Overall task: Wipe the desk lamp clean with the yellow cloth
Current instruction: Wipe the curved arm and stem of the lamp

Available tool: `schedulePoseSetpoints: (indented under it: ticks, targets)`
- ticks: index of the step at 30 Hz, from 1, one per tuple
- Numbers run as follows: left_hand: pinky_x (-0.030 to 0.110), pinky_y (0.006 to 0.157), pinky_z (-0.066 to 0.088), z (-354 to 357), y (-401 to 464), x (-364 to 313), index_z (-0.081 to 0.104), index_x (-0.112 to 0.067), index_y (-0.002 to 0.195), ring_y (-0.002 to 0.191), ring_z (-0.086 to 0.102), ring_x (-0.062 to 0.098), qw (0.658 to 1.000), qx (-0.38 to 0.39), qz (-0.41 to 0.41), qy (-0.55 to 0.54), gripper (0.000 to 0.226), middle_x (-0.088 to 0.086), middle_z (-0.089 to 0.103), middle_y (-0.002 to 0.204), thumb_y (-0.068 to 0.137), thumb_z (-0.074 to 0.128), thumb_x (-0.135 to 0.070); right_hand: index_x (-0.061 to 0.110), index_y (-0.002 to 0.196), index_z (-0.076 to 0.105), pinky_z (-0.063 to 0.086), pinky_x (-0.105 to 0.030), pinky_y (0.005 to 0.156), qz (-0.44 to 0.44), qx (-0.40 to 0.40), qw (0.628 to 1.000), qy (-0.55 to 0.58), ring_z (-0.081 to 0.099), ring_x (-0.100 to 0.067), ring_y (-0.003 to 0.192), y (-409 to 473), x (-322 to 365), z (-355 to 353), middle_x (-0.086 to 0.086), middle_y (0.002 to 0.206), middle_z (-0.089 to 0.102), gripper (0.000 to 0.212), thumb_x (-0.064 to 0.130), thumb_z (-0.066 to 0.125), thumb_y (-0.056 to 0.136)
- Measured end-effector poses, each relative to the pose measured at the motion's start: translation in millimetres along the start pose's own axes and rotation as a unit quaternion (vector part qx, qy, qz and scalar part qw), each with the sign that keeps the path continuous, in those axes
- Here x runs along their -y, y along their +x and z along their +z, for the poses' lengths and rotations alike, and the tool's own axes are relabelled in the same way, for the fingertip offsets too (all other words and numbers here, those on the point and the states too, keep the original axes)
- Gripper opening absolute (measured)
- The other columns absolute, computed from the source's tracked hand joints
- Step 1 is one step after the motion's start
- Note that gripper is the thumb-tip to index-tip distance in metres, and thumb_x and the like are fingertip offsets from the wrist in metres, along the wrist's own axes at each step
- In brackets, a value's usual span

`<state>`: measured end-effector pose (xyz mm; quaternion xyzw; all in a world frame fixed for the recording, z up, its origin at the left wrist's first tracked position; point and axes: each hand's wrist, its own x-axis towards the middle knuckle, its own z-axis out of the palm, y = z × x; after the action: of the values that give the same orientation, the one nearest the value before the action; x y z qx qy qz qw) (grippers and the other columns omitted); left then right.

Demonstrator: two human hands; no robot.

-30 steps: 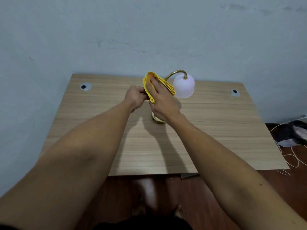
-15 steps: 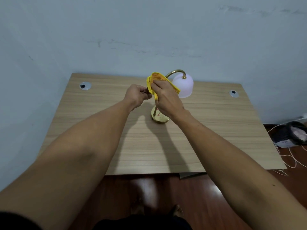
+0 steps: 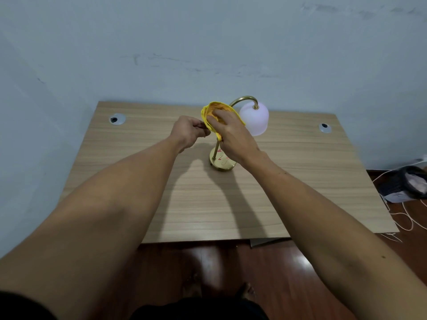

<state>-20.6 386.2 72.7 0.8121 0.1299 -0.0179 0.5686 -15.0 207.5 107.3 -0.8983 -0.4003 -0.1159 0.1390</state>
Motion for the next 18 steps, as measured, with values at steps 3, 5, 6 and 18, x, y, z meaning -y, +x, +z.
schedulePoseSetpoints:
  ticks: [3,5,6,18]
  targets:
    - [0.007,0.055,0.041,2.1,1.7,0.1,0.078,0.0,0.102,0.053,0.055,-0.01,1.0,-0.006,-0.007,-0.013,0.022,0.004,0.07,0.084,0.081,0.078,-0.003,0.0,0.118,0.066,0.053,-0.043,0.083,0.019,-0.034,0.999,0.038,0.056,-0.041,0.113,-1.6,2.0,-2.0,-0.018,0.124,0.062,0.054,-0.018,0.054,0.068]
    - [0.011,0.057,0.041,1.9,2.9,0.6,0.078,-0.002,0.102,0.055,0.055,-0.005,1.0,-0.007,-0.01,-0.017,0.022,0.002,0.069,0.082,0.08,0.081,-0.006,0.001,0.109,0.071,0.052,-0.04,0.079,0.046,-0.077,0.993,0.075,0.06,-0.039,0.106,-6.2,1.0,-1.7,-0.016,0.115,0.066,0.043,-0.017,0.056,0.072]
    - [0.013,0.059,0.042,2.1,3.2,0.1,0.078,-0.003,0.1,0.06,0.056,-0.001,1.0,-0.005,-0.013,-0.017,0.021,0.0,0.069,0.081,0.08,0.082,-0.007,0.003,0.108,0.073,0.052,-0.039,0.082,0.089,-0.102,0.984,0.113,0.061,-0.036,0.105,-10.4,-0.1,-2.2,-0.014,0.113,0.068,0.041,-0.015,0.058,0.075]
    - [0.009,0.053,0.04,1.2,-4.0,-7.1,0.074,0.0,0.095,0.046,0.053,-0.01,0.999,0.017,-0.02,-0.022,0.012,-0.003,0.065,0.071,0.084,0.071,0.005,-0.004,0.129,0.061,0.043,-0.041,0.099,0.049,-0.097,0.992,0.06,0.051,-0.041,0.123,2.1,19.7,0.4,-0.023,0.133,0.056,0.059,-0.017,0.048,0.073]
